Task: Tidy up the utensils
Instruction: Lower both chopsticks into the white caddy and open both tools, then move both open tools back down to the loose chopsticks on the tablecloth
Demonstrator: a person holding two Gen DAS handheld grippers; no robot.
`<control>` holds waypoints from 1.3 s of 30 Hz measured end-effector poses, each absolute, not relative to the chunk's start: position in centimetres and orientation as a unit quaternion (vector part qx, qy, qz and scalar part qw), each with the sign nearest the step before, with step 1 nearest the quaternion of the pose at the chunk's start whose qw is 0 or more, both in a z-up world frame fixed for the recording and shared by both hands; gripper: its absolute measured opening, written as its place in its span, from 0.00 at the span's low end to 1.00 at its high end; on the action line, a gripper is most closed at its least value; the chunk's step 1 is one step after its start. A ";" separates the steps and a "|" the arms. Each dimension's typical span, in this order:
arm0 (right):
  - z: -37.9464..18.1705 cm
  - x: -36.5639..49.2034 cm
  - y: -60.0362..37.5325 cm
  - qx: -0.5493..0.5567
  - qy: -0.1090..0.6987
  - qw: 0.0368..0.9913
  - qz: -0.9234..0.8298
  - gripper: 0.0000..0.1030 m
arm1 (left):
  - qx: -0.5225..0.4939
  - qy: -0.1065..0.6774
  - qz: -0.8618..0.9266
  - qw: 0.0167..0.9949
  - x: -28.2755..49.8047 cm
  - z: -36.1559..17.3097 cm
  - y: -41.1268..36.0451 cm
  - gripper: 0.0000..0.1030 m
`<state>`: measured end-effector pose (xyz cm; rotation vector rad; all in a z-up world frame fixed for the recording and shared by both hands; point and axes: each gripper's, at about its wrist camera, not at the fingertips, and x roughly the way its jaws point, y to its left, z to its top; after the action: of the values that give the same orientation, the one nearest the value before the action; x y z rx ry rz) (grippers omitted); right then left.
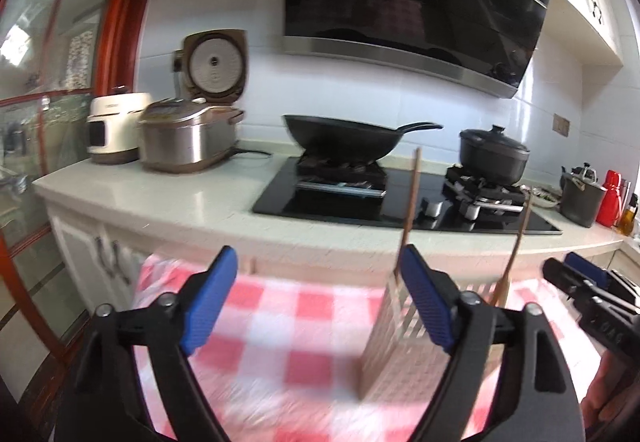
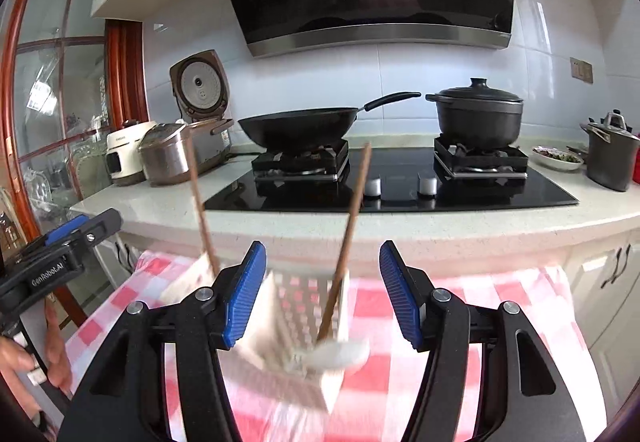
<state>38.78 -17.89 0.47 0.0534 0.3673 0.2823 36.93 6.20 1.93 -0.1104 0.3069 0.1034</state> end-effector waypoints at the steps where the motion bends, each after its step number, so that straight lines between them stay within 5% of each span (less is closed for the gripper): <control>1: -0.2 37.7 -17.9 0.024 0.188 0.971 0.143 0.56 | -0.056 0.153 0.056 0.985 35.7 1.6 6.5 0.84; 11: -7.5 30.3 -17.1 0.023 0.273 0.950 0.151 0.55 | -0.085 0.217 0.061 0.970 25.6 -4.4 7.8 0.89; 19: -12.1 29.1 -16.1 0.025 0.364 0.918 0.156 0.26 | -0.075 0.273 0.042 0.958 22.8 -8.6 6.8 0.89; 39: -13.7 28.7 -13.3 -0.019 0.417 0.901 0.120 0.21 | -0.035 0.287 0.038 0.956 22.8 -10.2 4.9 0.89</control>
<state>28.67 -13.27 -13.72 -0.0403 0.8631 0.2478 22.81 4.87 -10.24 -0.0716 0.5831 0.0763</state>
